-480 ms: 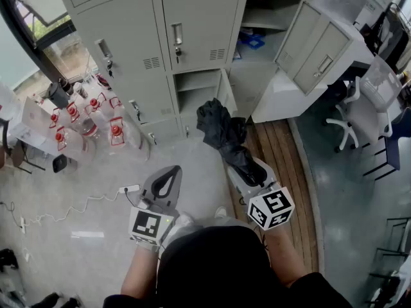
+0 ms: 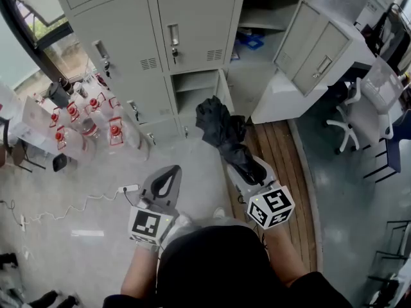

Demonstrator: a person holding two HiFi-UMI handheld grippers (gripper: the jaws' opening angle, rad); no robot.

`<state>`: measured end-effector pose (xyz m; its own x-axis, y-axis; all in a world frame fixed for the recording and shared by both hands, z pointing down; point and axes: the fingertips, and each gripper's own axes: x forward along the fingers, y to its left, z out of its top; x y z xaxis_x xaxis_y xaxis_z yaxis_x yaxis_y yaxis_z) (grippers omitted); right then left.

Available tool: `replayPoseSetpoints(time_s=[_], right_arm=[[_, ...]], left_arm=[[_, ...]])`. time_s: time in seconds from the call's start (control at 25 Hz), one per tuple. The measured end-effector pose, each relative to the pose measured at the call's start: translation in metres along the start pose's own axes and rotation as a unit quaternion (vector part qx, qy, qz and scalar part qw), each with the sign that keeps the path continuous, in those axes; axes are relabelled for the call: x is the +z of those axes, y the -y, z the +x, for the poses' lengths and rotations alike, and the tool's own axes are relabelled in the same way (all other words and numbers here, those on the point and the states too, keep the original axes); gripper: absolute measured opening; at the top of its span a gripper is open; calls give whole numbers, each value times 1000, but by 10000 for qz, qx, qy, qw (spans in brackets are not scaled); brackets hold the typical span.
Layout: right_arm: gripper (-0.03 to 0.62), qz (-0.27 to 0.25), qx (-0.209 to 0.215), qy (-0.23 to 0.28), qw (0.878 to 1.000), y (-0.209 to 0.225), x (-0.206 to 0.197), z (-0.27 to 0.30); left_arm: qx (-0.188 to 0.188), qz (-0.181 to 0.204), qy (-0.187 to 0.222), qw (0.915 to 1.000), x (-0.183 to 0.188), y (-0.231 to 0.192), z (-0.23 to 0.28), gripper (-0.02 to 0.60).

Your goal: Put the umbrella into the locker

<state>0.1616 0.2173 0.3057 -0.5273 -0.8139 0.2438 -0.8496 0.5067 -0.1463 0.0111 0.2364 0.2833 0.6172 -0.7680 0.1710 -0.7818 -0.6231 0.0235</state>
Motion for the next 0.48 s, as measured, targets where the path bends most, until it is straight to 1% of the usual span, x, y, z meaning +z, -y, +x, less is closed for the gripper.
replayPoseSetpoints(time_s=[0.12,0.16,0.28,0.48], right_arm=[[209,-2,28,72,10000,10,2,-2],[209,-35,39,90,9999,13,3,-3],[209,-113,97,126,9998,23,4,-5],[209,-51,253,151,9996,47,1,-10]], left_arm=[[-63,385,53,9992,-5,3,7,11],[-57,423,46,9991,-5,4,10,11],[35,271,-47,9996,-3,12,18,11],[143,410,-151,9989,-3,29,36,11]])
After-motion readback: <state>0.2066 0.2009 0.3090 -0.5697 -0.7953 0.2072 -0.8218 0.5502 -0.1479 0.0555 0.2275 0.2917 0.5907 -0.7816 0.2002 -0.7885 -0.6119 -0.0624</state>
